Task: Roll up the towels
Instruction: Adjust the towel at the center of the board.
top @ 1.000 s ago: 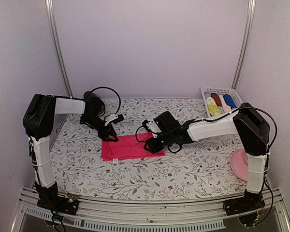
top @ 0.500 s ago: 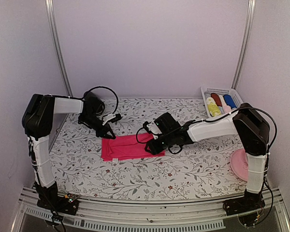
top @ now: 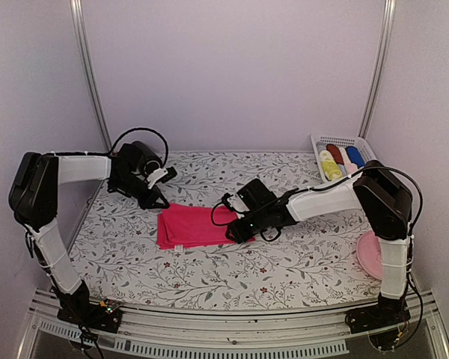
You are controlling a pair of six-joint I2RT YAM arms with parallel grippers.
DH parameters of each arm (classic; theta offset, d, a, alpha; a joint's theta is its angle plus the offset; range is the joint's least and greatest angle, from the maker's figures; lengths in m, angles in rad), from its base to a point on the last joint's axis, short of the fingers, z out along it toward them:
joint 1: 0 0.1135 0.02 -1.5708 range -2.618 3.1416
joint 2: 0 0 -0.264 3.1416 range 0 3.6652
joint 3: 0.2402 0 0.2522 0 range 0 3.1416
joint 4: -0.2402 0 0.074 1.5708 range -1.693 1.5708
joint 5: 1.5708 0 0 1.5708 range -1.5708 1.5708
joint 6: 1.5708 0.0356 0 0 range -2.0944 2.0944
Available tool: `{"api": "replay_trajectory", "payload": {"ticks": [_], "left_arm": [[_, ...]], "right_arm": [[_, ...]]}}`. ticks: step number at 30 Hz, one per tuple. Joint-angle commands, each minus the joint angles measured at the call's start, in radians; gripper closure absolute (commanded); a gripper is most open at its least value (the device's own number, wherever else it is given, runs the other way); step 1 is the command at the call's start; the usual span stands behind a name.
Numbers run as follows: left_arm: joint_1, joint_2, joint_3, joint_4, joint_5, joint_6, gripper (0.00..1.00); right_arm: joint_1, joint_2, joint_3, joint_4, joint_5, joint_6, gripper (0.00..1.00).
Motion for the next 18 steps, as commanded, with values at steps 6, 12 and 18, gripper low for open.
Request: {"api": "replay_trajectory", "payload": {"ticks": [6,12,18], "left_arm": [[0.01,-0.031,-0.085,0.096,-0.215,-0.153,0.99],[0.01,0.019,-0.079,0.146,-0.326,-0.185,0.85],[0.011,0.0,-0.049,0.128,-0.337,-0.172,0.48]], "right_arm": [[0.007,0.032,0.015,-0.064,0.027,0.006,0.55],[0.016,0.032,0.027,-0.074,0.034,-0.001,0.54],[0.024,0.029,0.038,-0.088,0.038,-0.015,0.54]]}}
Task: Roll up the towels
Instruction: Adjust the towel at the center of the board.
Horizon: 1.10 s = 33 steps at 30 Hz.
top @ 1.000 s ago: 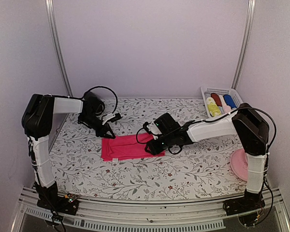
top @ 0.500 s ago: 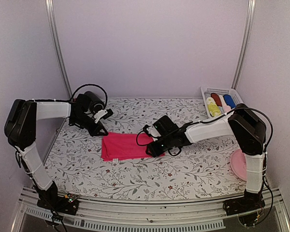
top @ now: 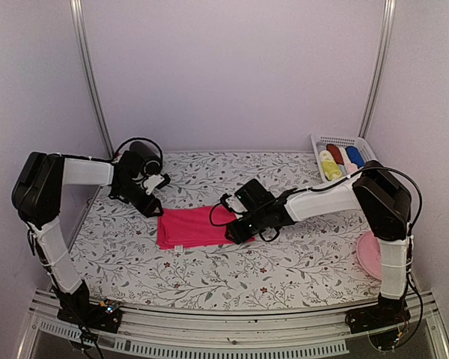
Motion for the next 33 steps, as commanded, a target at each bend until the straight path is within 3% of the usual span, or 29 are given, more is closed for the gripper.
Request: {"api": "replay_trajectory", "payload": {"ticks": [1,6,8,10,11,16,21,29,33], "left_arm": [[0.007,-0.044,0.03,0.006,-0.038,0.008,0.44],[0.001,-0.221,-0.021,-0.019,0.034,0.063,0.31],[-0.024,-0.301,-0.074,-0.049,0.109,0.166,0.2],[-0.061,-0.388,-0.162,-0.021,0.107,0.281,0.06],[-0.075,-0.429,-0.204,-0.005,0.105,0.341,0.03],[-0.105,-0.567,-0.366,0.123,0.075,0.597,0.03],[-0.108,-0.546,-0.411,0.2,0.05,0.8,0.05],[-0.131,-0.439,-0.396,0.22,0.054,0.945,0.24],[-0.156,-0.4,-0.394,0.223,0.039,0.977,0.28]], "right_arm": [[0.01,0.02,0.019,-0.061,0.021,-0.01,0.54],[0.011,0.0,0.013,-0.062,0.025,-0.01,0.54],[0.012,-0.009,0.009,-0.061,0.027,-0.014,0.54],[0.011,-0.012,0.007,-0.061,0.032,-0.018,0.54],[0.012,-0.013,0.008,-0.06,0.031,-0.02,0.53],[0.013,-0.022,0.01,-0.059,0.017,-0.017,0.54],[0.014,-0.03,0.004,-0.057,0.002,-0.01,0.54],[0.015,-0.026,0.004,-0.054,-0.001,-0.01,0.53],[0.016,-0.021,0.006,-0.054,-0.002,-0.013,0.53]]}}
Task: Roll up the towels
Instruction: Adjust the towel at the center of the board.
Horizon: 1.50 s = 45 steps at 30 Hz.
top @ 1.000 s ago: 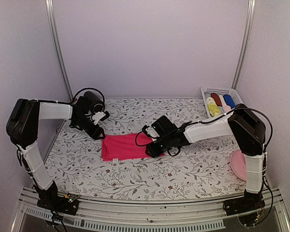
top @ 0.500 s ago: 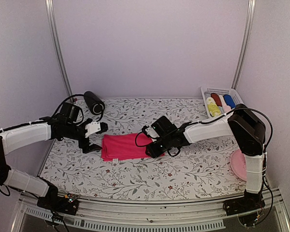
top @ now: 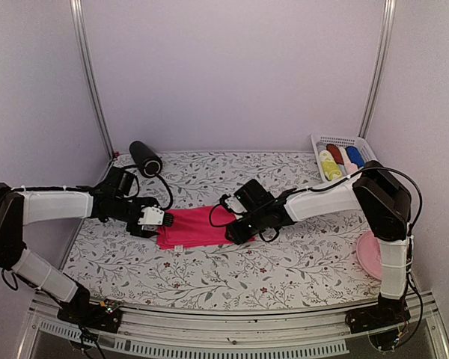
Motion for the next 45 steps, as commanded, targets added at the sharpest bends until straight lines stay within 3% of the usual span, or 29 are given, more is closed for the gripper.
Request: {"api": "replay_trajectory", "payload": {"ticks": [1,16,41,42,43,44,45], "left_arm": [[-0.035,0.037,0.011,0.026,-0.011,0.076,0.29],[-0.086,0.122,0.026,-0.026,-0.068,0.115,0.5],[-0.126,0.152,0.035,-0.059,-0.088,0.134,0.63],[-0.126,0.151,0.035,-0.065,-0.088,0.134,0.66],[-0.127,0.15,0.035,-0.07,-0.088,0.136,0.76],[-0.129,0.15,0.033,-0.072,-0.09,0.135,0.95],[-0.13,0.149,0.031,-0.072,-0.091,0.135,1.0]], "right_arm": [[0.009,-0.019,0.0,-0.039,-0.012,0.002,0.53],[0.009,-0.02,-0.017,-0.03,-0.014,0.004,0.53],[0.008,-0.01,-0.009,-0.029,-0.019,0.002,0.53],[0.007,-0.01,-0.009,-0.03,-0.019,0.002,0.53],[0.009,-0.008,-0.009,-0.03,-0.02,0.002,0.53],[0.009,-0.008,-0.009,-0.03,-0.02,0.001,0.53],[0.008,-0.008,-0.009,-0.03,-0.021,0.002,0.53]]}}
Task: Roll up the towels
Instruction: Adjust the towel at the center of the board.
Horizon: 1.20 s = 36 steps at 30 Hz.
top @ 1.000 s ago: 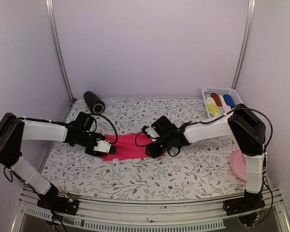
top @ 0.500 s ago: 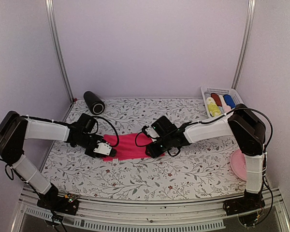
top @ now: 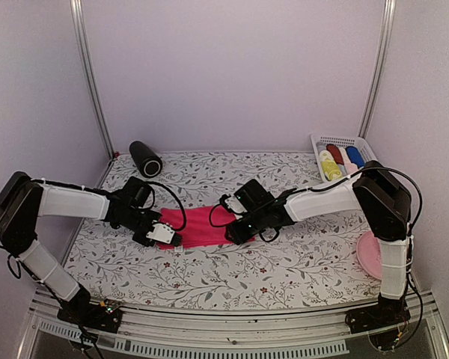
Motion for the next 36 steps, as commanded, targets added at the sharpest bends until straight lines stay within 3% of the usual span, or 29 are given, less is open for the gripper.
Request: {"api": "replay_trajectory", "payload": {"ticks": [1,16,27,31,36], "left_arm": [[-0.018,0.004,0.012,-0.033,-0.002,0.012,1.0],[-0.023,-0.143,0.029,-0.159,0.081,-0.03,1.0],[-0.023,-0.107,-0.058,-0.125,0.03,-0.038,1.0],[-0.023,-0.078,-0.062,-0.089,-0.012,-0.051,1.0],[-0.004,-0.084,-0.032,-0.045,-0.031,-0.101,0.72]], "right_arm": [[0.008,-0.008,-0.009,-0.03,-0.018,0.002,0.53],[0.007,-0.027,-0.035,-0.031,0.0,-0.004,0.53],[0.005,-0.048,-0.051,-0.038,-0.015,-0.018,0.52],[0.006,-0.052,-0.047,-0.034,-0.045,-0.024,0.46],[0.005,-0.092,-0.066,-0.005,-0.091,-0.033,0.36]]}}
